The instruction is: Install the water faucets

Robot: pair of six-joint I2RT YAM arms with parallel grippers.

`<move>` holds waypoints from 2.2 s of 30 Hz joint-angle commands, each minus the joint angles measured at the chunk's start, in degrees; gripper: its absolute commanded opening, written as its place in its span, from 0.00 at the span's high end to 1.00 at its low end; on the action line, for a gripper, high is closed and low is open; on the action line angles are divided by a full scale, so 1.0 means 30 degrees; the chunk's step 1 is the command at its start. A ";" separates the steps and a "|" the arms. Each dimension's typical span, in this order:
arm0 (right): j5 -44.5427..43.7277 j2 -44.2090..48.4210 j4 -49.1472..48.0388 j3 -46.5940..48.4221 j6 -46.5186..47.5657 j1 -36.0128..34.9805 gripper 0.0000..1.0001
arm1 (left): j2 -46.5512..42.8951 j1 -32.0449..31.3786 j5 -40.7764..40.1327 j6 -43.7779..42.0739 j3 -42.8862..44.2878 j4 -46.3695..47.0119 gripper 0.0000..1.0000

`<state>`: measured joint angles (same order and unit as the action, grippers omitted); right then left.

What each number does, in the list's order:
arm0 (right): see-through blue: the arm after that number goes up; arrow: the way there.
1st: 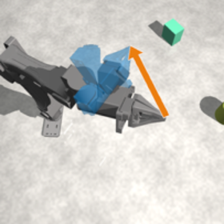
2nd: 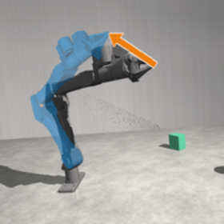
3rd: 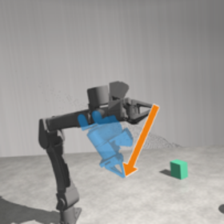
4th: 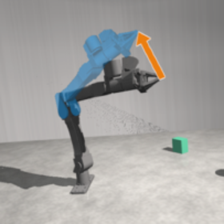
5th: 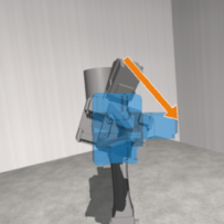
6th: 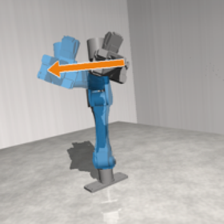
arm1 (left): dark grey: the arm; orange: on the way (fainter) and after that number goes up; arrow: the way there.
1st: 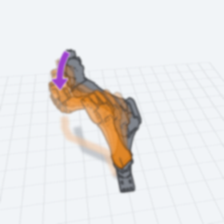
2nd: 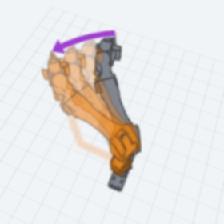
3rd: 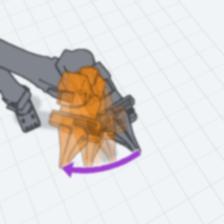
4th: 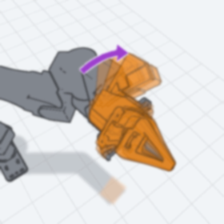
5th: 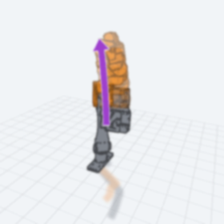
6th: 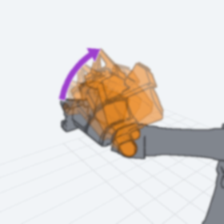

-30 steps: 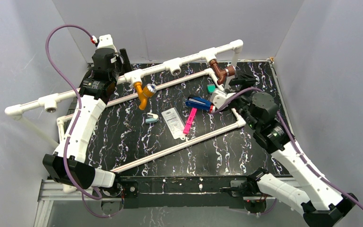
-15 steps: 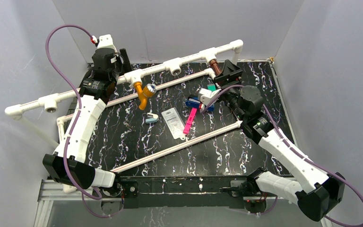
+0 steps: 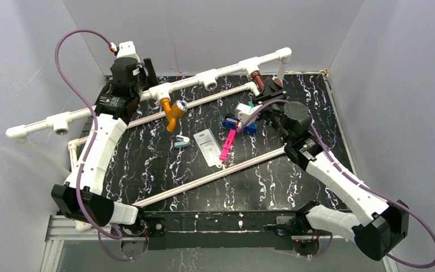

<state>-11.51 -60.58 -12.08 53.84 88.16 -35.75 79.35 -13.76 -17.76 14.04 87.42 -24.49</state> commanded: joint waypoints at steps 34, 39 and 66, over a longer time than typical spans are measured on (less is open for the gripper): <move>-0.2414 0.0450 -0.0665 0.1319 -4.0162 -0.0697 0.99 | 0.0269 -0.0518 0.1053 -0.0052 -0.0904 -0.4242 0.30; -0.3025 0.0660 -0.1197 0.0784 -4.6036 -0.0638 0.99 | 0.0213 -0.0521 0.1086 -0.0052 -0.0948 -0.4247 0.29; -0.1699 0.0824 -0.2825 0.0593 -6.2317 -0.0330 0.99 | 0.0094 -0.0577 0.1379 -0.0030 -0.1277 -0.4054 0.29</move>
<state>-22.24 -59.59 -12.97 52.27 -92.01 -35.53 79.29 -13.72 -17.32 13.93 87.37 -24.23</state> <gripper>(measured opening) 0.393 0.707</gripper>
